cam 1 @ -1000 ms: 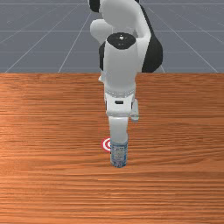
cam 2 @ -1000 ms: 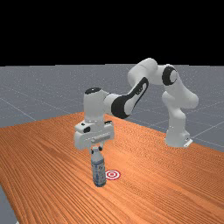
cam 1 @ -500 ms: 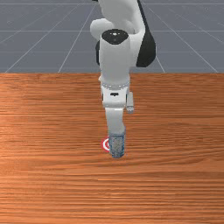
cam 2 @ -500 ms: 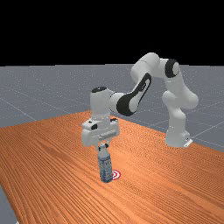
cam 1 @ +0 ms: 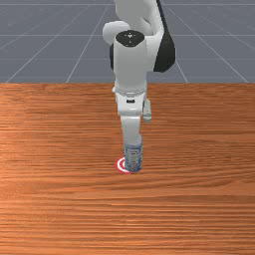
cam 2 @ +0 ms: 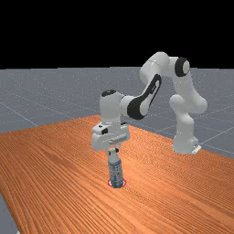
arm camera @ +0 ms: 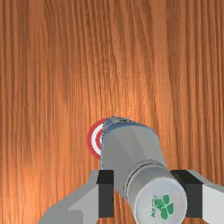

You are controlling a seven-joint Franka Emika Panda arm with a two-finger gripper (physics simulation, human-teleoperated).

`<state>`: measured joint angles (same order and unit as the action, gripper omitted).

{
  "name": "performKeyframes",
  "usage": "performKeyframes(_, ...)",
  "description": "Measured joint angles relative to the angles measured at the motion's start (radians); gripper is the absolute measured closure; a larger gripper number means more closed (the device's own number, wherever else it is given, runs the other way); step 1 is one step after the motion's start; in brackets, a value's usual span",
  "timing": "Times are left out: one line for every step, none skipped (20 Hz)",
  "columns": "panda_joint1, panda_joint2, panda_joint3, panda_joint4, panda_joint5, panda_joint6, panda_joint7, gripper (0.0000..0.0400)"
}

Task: Pick up the bottle and put it on the marker

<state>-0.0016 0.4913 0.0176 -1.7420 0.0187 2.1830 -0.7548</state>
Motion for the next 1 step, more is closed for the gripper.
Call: performKeyframes(-0.004,0.001,0.004,0.0,0.009,0.0,-0.008,0.0211)
